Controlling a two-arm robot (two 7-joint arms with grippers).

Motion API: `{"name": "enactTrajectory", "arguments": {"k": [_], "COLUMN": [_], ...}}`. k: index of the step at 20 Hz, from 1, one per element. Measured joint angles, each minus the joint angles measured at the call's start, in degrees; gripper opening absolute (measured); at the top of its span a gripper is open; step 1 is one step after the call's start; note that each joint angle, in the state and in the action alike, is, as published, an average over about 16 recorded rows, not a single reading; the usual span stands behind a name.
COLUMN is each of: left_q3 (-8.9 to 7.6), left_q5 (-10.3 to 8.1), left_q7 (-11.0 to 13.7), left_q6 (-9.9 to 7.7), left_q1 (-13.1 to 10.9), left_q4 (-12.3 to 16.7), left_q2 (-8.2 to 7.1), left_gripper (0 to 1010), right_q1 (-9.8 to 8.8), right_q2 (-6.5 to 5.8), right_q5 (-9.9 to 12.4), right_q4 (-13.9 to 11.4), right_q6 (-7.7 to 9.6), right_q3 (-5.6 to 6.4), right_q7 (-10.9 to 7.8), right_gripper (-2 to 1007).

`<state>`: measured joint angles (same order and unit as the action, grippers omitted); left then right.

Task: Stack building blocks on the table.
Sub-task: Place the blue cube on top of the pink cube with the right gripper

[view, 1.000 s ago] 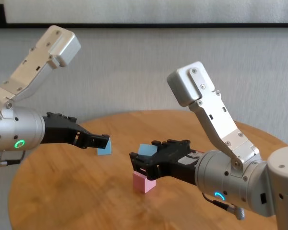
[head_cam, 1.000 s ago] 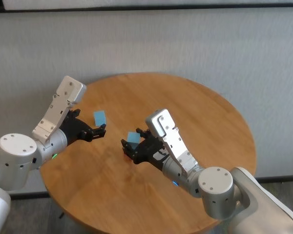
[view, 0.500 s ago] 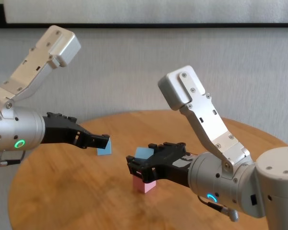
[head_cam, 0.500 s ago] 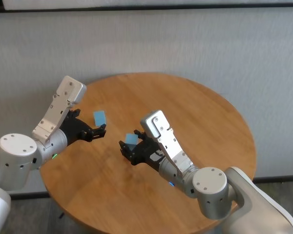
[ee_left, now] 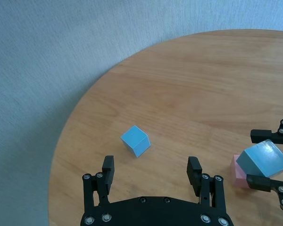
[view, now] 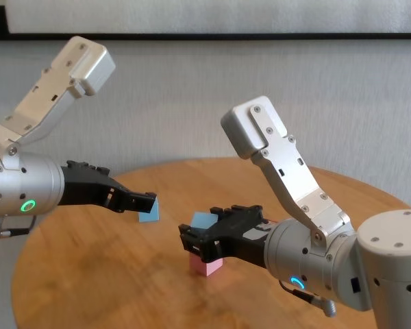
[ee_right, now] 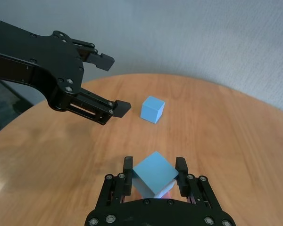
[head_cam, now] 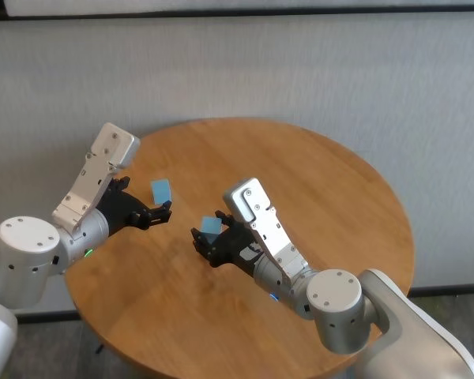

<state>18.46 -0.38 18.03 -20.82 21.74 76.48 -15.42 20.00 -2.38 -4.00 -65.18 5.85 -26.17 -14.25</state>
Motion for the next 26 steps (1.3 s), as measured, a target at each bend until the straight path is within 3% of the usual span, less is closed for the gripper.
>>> {"name": "enactTrajectory", "arguments": {"k": [26], "left_q3": [0.0], "left_q5": [0.0], "left_q7": [0.0], "left_q6": [0.0], "left_q1": [0.0], "left_q4": [0.0], "left_q2": [0.0], "left_gripper": [1000], "right_q1": [0.63], "right_q2": [1.25], "right_q5": [-1.29], "right_q4": [2.28], "right_q6": [-0.39], "right_q3": [1.04], "right_q7": [0.88], "right_gripper": [517]}}
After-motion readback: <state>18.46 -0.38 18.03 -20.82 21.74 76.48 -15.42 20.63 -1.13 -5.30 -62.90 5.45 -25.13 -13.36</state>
